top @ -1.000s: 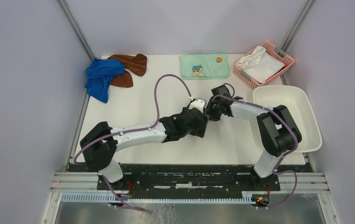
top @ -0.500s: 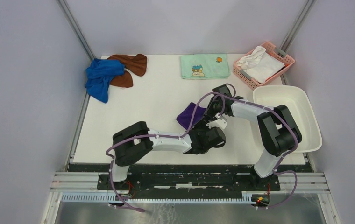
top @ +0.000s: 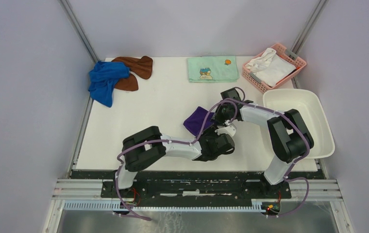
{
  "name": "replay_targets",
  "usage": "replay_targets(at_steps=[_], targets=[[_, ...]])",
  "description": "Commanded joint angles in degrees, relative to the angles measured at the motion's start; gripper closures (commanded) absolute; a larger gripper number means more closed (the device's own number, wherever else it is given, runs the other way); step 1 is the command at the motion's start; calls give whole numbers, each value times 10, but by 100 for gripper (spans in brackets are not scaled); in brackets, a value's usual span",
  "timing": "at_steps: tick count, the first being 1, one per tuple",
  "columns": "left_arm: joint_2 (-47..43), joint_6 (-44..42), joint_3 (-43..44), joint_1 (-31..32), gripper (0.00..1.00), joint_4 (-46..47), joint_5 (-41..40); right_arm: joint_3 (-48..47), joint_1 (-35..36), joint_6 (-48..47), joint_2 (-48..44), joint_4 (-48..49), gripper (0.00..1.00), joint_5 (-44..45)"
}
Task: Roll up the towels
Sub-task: Roll the towel at the center of the board.
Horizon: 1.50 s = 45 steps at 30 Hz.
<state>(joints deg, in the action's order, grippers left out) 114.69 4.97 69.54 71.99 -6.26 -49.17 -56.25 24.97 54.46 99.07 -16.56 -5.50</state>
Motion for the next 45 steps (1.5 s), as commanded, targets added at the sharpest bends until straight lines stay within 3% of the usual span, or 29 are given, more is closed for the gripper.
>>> replay_targets(at_steps=[1, 6, 9, 17, 25, 37, 45], targets=[[18, 43, -12, -19, 48, 4, 13, 15, 4, 1, -1, -17, 58, -13], [-9, 74, -30, -47, 64, -6, 72, 29, -3, -2, -17, 24, 53, -44], [-40, 93, -44, -72, 74, -6, 151, 40, -14, -13, -39, 55, 46, -59], [-87, 163, -69, -195, 78, 5, 483, 92, -58, -11, -107, 145, 25, -109], [-64, 248, -72, -306, 79, 40, 740, 159, -70, 21, -104, 291, 19, -152], [8, 335, -64, -395, 79, 79, 897, 178, -70, 78, 11, 469, 18, -173], [41, 359, -71, -411, 77, 100, 933, 174, -69, 102, 106, 543, 31, -195]])
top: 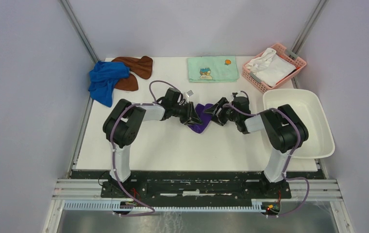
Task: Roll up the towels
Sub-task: Roll the towel at the center of the board.
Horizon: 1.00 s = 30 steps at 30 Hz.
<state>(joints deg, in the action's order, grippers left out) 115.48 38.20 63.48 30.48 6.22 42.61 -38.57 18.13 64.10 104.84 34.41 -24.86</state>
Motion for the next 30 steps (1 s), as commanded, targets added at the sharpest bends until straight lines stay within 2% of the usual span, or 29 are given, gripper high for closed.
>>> replay_targets(at_steps=[1, 4, 7, 10, 13, 16, 20, 26, 30], targets=[[34, 27, -13, 4, 76, -24, 15, -5, 0, 5, 55, 31, 34, -1], [29, 26, -21, 4, 69, -27, 5, -15, 1, -10, 61, -13, 43, 7], [2, 17, -32, 5, 57, -49, -29, -35, 5, -42, 42, -118, 52, 34], [-39, 2, -45, 7, 46, -70, -84, -57, 9, -75, 9, -234, 56, 74], [-80, -23, -40, 20, 39, -114, -150, -86, 18, -101, -20, -332, 57, 111], [-135, -43, -36, 53, 34, -148, -241, -116, 31, -115, -42, -416, 57, 154], [-198, -66, -26, 112, 31, -194, -405, -154, 49, -116, -60, -508, 57, 210], [-242, -127, -19, 251, 31, -181, -680, -178, 57, -102, -59, -545, 57, 224], [-222, -184, -9, 315, 31, -137, -761, -180, 60, -93, -52, -548, 57, 218]])
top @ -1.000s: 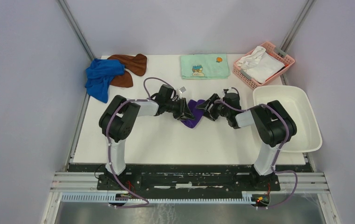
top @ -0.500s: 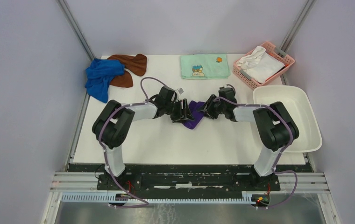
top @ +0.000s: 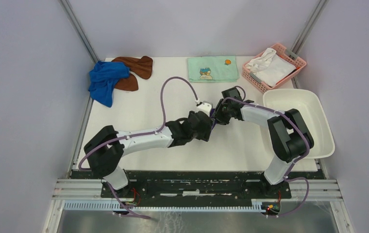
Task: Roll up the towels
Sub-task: Roll the towel at the center of the board.
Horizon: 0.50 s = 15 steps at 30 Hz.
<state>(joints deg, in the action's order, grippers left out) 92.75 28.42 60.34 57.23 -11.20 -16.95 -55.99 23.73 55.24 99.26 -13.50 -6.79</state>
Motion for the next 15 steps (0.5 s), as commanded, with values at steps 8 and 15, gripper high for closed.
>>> replay_targets(at_steps=[8, 15], targets=[[104, -196, 53, 113, 30, 108, -273, -18, 5, -2, 11, -86, 57, 33], [149, -263, 54, 126, 31, 173, -295, -19, 6, 5, 19, -80, 57, 16]])
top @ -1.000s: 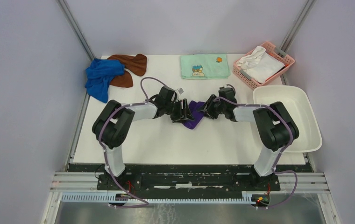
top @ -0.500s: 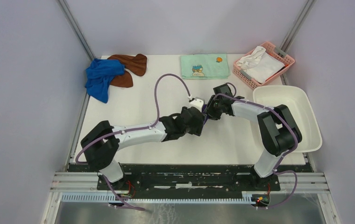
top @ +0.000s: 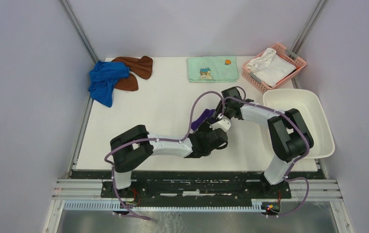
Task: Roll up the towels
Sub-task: Roll the towel at the center of the board.
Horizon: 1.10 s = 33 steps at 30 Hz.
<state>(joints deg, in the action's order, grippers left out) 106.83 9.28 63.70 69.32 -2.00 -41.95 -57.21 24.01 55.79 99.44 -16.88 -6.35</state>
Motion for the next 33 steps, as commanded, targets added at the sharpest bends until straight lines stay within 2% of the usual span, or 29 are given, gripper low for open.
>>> replay_targets(at_steps=[1, 6, 11, 14, 17, 19, 22, 27, 33], targets=[[12, -78, 20, 7, 31, 88, -44, -6, 3, 0, 18, -45, 57, 11], [51, -93, 28, 8, 31, 94, -46, -7, 3, -2, 18, -46, 57, 6], [87, -79, 57, 4, 34, 41, -50, -1, 3, -1, 14, -30, 57, -10], [87, -53, 53, -7, 43, 23, -28, 9, 2, 3, 4, -3, 56, -29], [67, -21, 36, -31, 61, 13, 20, 21, -2, -2, -9, 36, 51, -43], [47, 1, 20, -53, 71, 13, 72, 35, -10, -3, -20, 71, 47, -59], [16, 29, -4, -91, 78, 18, 186, 65, -25, -2, -41, 124, 41, -76], [-15, 114, -40, -184, 84, 41, 423, 114, -50, 5, -83, 214, 29, -106], [-6, 198, -46, -268, 86, 60, 609, 173, -65, 37, -93, 328, 19, -126]])
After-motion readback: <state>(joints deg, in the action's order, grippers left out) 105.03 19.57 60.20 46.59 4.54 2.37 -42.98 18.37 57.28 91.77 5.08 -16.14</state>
